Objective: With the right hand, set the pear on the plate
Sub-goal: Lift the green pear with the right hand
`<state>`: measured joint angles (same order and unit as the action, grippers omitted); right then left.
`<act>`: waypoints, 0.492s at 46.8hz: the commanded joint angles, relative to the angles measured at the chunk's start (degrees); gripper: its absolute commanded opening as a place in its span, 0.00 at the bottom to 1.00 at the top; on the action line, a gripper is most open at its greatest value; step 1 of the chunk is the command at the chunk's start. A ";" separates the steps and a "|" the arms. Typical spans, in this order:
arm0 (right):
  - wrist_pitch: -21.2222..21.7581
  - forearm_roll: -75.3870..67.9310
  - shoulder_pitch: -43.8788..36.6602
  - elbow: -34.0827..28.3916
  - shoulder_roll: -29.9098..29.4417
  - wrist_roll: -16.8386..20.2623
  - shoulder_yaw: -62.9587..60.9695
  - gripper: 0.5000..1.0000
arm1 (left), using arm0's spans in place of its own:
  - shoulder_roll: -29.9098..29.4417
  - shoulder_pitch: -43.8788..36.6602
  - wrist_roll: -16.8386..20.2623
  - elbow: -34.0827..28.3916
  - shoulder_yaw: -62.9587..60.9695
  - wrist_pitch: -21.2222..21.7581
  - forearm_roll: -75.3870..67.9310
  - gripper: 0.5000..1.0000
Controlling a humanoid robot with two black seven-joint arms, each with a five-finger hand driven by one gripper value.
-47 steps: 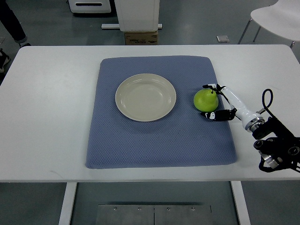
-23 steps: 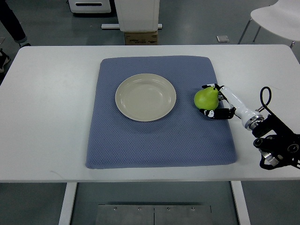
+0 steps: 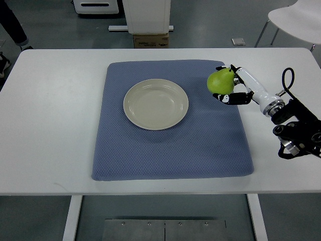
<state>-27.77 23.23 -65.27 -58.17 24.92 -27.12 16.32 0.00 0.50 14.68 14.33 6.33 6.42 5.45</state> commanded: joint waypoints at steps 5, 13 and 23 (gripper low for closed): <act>2.02 -0.03 -2.31 0.07 1.01 0.49 -0.42 0.00 | 0.00 0.02 0.00 0.00 0.00 0.00 0.00 1.00; 2.37 -0.03 -3.10 -0.28 0.83 1.20 -0.42 0.00 | 0.00 0.02 0.00 0.00 0.00 0.00 0.00 1.00; 2.37 -0.47 -3.72 -0.45 -2.24 2.16 -0.50 0.00 | 0.00 0.02 0.00 0.00 0.00 0.00 0.00 1.00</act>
<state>-25.40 23.04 -68.77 -58.59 24.24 -25.24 15.83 0.00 0.52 14.67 14.33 6.33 6.42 5.45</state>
